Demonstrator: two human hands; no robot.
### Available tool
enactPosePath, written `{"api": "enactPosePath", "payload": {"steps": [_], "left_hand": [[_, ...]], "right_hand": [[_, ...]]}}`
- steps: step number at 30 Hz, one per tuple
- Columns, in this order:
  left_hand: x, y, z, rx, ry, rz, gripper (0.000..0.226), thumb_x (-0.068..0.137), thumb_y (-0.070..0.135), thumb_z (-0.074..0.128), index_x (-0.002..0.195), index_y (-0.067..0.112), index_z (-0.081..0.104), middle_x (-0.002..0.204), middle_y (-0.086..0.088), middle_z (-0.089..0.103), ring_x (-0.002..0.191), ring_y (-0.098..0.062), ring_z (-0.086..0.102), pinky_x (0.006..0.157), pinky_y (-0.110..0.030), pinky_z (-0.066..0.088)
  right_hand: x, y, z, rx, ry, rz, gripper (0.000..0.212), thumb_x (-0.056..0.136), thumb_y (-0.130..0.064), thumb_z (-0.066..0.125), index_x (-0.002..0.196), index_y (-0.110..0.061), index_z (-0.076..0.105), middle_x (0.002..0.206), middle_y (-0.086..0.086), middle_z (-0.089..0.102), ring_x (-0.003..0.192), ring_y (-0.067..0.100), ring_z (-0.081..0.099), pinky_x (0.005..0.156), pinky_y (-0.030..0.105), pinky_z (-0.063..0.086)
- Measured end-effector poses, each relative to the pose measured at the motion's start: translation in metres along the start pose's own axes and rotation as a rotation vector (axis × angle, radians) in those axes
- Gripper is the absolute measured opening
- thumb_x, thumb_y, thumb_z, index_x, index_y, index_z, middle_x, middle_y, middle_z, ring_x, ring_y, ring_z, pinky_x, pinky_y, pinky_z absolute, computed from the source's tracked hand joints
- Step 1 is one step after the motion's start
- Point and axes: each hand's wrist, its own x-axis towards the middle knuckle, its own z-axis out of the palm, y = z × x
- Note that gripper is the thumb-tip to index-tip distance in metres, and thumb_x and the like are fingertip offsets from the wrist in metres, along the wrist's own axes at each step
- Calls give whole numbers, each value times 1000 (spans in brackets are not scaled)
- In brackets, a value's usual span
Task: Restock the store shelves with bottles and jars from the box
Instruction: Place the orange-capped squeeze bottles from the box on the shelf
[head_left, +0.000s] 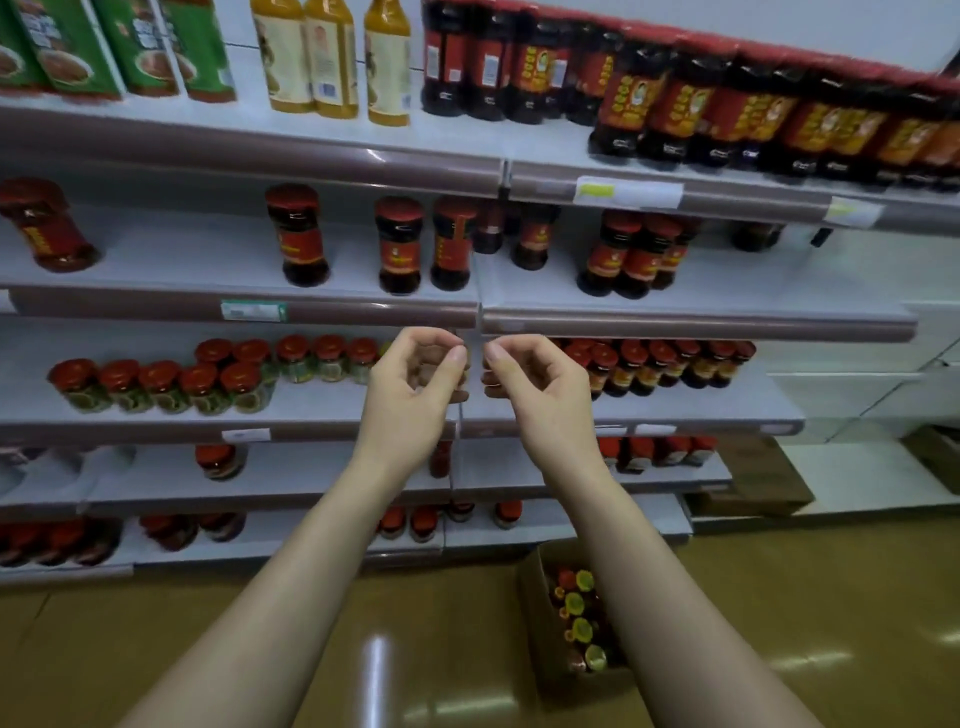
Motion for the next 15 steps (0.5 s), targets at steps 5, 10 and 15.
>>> {"api": "enactPosePath", "payload": {"steps": [5, 10, 15], "left_hand": [[-30, -15, 109, 81, 0, -37, 10, 102, 17, 64, 110, 12, 65, 100, -3, 72, 94, -14, 71, 75, -24, 59], [-50, -41, 192, 91, -25, -88, 7, 102, 20, 64, 108, 18, 65, 99, -5, 72, 93, -19, 71, 85, -46, 62], [-54, -75, 239, 141, -54, -147, 5, 101, 19, 64, 106, 22, 67, 94, 1, 71, 93, -23, 70, 85, -56, 59]], "right_hand": [[-11, 42, -110, -8, 24, 48, 10, 102, -26, 68, 106, -19, 73, 98, 3, 76, 94, 22, 73, 88, 47, 61], [-20, 86, -196, -9, 64, 133, 10, 101, -29, 69, 106, -21, 73, 94, -1, 76, 91, 16, 72, 79, 36, 59], [-23, 130, -242, -16, 82, 195, 14, 102, -27, 68, 105, -15, 73, 92, 1, 75, 92, 21, 73, 88, 49, 62]]}}
